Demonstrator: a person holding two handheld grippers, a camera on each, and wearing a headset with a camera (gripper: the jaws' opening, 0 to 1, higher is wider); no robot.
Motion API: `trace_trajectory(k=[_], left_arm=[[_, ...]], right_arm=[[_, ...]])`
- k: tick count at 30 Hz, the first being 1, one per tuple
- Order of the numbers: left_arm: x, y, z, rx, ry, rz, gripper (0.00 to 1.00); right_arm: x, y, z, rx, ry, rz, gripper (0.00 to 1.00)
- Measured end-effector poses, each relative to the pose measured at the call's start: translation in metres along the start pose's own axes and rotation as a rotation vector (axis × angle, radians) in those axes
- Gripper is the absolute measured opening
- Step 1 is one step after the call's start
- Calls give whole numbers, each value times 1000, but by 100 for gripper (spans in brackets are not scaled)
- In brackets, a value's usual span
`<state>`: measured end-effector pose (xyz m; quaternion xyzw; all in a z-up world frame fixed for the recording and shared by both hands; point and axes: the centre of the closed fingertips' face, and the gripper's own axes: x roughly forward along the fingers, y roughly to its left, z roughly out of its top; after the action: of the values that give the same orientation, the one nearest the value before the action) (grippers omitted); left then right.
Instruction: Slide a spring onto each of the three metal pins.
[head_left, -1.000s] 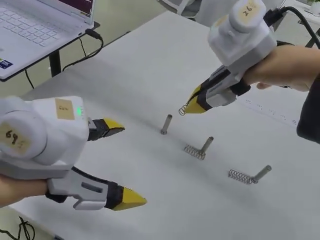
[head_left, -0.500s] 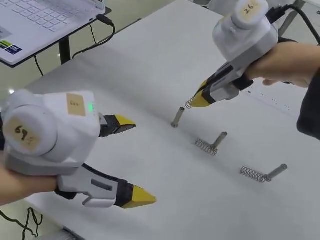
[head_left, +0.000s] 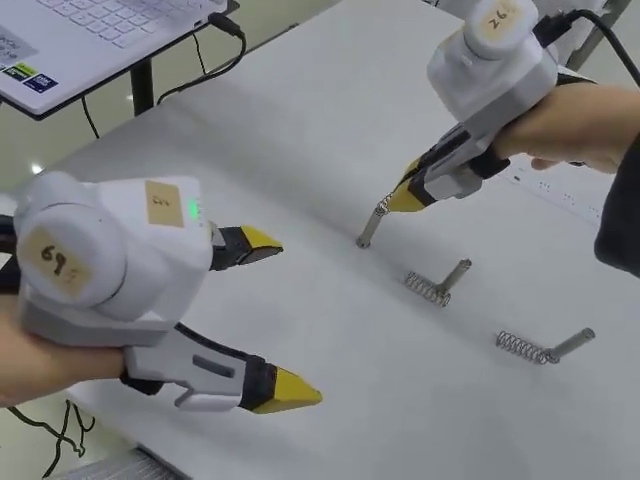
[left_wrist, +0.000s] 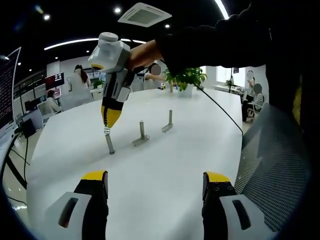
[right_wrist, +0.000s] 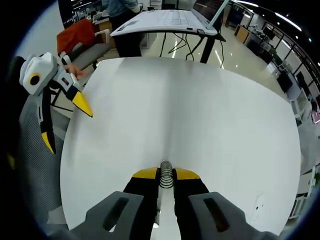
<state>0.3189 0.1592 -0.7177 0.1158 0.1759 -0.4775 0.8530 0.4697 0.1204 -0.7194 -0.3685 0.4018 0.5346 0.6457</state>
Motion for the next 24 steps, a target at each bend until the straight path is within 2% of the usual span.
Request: trace_trajectory(k=[9, 12, 17, 24], left_arm=[[0, 0, -2, -9, 5, 2, 73], [1, -1, -3, -12, 6, 4, 72], [3, -3, -5, -17, 9, 1, 72], [4, -4, -4, -19, 6, 0, 71]], right_arm=[[12, -4, -3, -5, 19, 16, 8], [16, -4, -8, -12, 41, 21, 8], [17, -8, -8, -3, 34, 26, 8], [14, -6, -10, -15, 58, 23, 8]])
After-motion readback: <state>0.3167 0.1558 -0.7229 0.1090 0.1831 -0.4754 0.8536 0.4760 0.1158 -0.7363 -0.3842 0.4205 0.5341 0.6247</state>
